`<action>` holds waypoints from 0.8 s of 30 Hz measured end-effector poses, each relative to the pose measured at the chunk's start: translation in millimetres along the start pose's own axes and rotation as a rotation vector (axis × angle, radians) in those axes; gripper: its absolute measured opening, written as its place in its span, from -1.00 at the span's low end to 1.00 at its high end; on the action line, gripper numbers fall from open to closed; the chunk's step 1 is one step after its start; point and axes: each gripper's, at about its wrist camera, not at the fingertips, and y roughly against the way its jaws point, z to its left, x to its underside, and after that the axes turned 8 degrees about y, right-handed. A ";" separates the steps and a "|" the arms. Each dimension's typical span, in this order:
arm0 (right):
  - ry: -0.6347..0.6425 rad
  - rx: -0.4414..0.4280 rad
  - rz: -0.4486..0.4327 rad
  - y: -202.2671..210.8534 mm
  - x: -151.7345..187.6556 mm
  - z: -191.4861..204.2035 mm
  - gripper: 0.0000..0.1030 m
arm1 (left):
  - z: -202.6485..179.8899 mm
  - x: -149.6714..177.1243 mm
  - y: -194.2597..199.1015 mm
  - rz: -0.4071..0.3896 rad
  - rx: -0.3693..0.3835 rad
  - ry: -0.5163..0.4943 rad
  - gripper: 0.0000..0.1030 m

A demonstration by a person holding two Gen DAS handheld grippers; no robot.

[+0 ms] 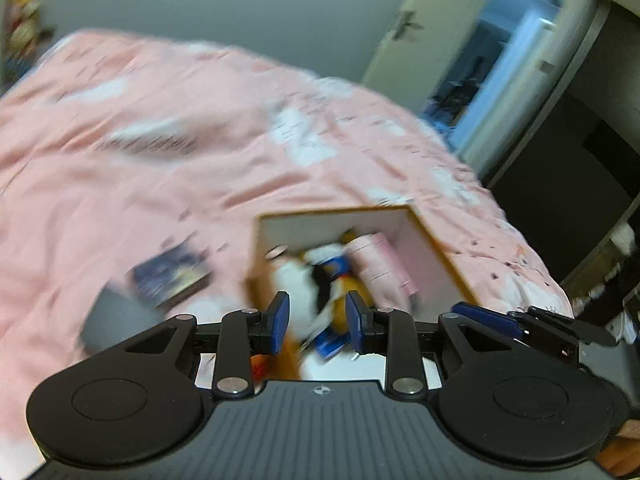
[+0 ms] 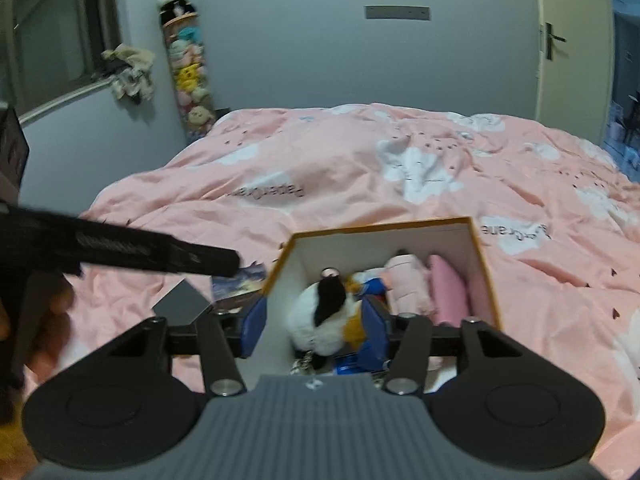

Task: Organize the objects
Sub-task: 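Grasp the white box with the left tool while the right tool grasps the gold box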

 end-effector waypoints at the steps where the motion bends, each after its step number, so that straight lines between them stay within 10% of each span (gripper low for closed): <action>1: 0.016 -0.007 0.008 -2.0 0.6 6.3 0.07 | 11.9 -0.2 6.8 0.010 -0.009 0.037 -0.34; 24: 0.212 -0.249 0.225 -73.0 23.6 129.5 -0.05 | 154.1 43.2 31.0 0.144 -0.255 0.344 -0.09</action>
